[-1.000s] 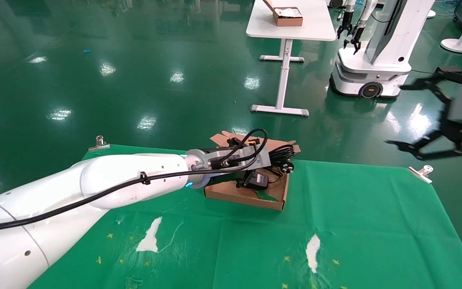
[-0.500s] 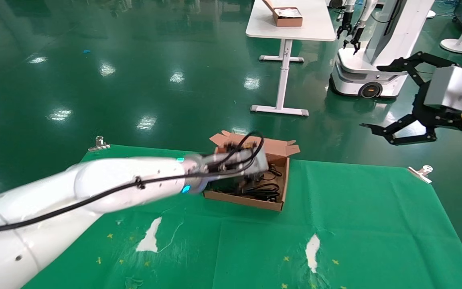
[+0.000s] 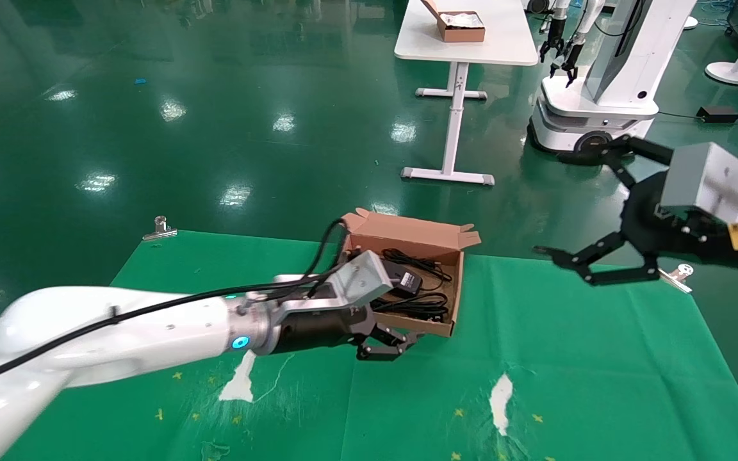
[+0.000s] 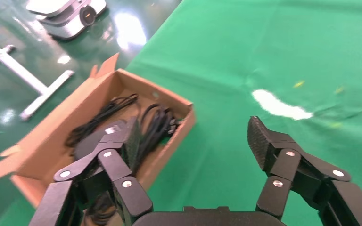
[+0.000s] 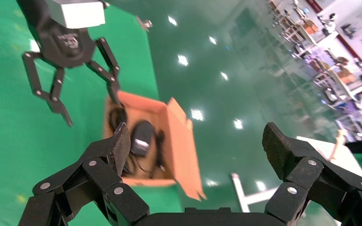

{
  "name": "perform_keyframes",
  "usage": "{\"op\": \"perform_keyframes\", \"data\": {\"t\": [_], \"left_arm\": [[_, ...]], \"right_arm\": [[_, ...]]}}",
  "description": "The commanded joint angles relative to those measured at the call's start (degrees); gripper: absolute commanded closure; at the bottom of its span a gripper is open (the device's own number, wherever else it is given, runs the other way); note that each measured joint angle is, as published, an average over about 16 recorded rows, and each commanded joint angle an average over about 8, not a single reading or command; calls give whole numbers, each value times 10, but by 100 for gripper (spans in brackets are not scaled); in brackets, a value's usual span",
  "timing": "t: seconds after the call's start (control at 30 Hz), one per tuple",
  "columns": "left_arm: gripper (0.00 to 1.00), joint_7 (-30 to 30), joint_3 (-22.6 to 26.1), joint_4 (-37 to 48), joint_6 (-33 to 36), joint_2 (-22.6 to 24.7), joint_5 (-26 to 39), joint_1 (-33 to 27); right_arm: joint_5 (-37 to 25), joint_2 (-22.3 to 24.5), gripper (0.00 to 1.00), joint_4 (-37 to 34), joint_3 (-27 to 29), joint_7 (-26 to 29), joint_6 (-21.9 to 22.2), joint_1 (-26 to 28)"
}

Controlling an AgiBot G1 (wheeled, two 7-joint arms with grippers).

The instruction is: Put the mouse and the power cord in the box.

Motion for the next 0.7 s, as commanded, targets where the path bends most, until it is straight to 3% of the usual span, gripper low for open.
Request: {"op": "perform_keyframes", "data": {"t": [0.03, 0.7], "left_arm": [[0, -1, -22, -12, 20, -15, -12, 12], [0, -16, -238, -127, 222, -160, -134, 133]], "right_arm": [[11, 1, 0, 10, 4, 12, -5, -12], [118, 9, 0, 106, 47, 135, -51, -128]]}}
